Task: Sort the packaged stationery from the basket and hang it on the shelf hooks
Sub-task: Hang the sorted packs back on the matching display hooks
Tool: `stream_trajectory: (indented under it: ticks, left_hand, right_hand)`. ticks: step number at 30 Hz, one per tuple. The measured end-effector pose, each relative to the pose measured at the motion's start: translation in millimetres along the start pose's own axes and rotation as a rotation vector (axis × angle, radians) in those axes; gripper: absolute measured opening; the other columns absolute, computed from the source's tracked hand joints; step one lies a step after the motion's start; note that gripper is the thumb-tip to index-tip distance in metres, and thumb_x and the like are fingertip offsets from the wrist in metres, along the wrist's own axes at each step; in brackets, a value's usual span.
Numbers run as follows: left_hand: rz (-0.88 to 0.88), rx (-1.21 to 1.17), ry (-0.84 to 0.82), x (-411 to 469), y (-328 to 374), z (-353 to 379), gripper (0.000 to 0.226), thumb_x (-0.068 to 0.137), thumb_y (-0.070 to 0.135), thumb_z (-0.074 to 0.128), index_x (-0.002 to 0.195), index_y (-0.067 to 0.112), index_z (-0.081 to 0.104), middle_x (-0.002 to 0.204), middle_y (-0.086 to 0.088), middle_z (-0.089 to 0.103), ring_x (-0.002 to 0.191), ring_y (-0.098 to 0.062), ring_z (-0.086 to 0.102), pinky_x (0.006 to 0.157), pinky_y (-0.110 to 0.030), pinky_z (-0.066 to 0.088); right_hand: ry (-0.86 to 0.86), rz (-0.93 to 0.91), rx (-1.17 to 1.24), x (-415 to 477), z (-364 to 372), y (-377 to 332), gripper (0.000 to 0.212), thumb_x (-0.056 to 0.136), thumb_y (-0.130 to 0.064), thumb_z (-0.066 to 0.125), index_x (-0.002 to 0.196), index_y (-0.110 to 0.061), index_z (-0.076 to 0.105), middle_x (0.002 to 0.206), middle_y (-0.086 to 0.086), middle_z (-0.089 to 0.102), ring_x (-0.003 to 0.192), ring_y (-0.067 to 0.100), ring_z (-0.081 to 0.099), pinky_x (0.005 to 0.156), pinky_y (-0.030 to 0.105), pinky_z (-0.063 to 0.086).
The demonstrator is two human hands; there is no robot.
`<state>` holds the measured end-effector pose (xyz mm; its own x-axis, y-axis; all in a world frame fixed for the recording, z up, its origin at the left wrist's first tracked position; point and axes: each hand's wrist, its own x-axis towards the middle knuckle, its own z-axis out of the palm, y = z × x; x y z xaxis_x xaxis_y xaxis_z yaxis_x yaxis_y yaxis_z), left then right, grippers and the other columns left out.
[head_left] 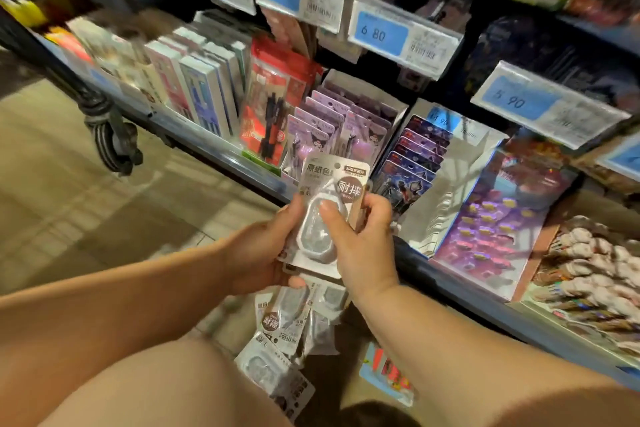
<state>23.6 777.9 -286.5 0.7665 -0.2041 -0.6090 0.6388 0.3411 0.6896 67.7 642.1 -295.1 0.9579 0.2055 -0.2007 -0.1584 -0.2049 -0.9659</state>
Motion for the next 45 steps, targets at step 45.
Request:
stream_trajectory:
  ticks: [45]
  left_hand:
    - [0.44, 0.062, -0.221, -22.8, 49.1, 464.6, 0.057, 0.064, 0.047, 0.071, 0.117, 0.03, 0.058, 0.107, -0.005, 0.073, 0.081, -0.023, 0.073, 0.053, -0.028, 0.055]
  right_hand:
    - [0.319, -0.418, 0.312, -121.3, -450.8, -159.7, 0.037, 0.078, -0.046, 0.064, 0.114, -0.038, 0.065, 0.121, 0.003, 0.067, 0.114, 0.023, 0.063, 0.102, 0.051, 0.045]
